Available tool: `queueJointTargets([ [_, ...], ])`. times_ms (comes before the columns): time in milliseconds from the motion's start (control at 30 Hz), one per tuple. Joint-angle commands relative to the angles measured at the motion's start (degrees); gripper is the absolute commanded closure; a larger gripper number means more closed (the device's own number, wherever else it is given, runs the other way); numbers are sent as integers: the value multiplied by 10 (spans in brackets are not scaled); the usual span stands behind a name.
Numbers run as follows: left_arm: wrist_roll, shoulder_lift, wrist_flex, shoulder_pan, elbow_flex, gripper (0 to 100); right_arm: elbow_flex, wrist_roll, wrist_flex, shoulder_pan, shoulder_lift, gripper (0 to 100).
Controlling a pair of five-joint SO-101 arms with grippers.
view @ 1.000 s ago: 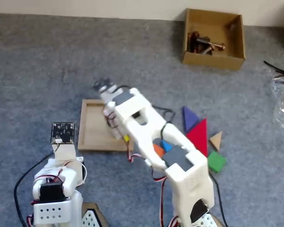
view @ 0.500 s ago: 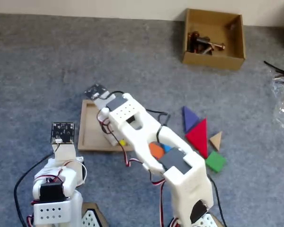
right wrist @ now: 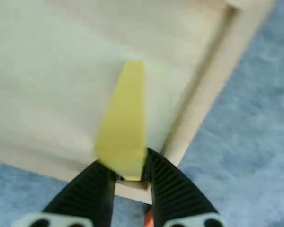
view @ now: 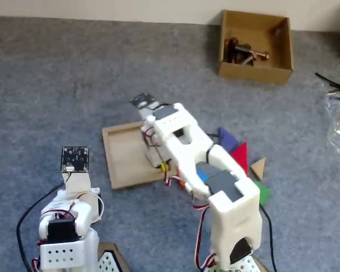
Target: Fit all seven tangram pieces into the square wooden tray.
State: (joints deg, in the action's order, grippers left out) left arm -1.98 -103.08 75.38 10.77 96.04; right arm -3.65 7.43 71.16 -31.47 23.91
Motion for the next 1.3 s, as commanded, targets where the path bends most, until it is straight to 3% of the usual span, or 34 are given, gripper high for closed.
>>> queueJointTargets([
  [0,-2,4,4,5,12,995,-11,-6,23,53,-10,993],
  [200,-2,4,4,5,12,995,-10,-6,24,82,-11,993],
  [900,-2,4,4,5,12,995,-11,-2,24,0,-95,988],
  [1267,-2,4,4,5,12,995,-11,-2,22,-3,-95,943],
])
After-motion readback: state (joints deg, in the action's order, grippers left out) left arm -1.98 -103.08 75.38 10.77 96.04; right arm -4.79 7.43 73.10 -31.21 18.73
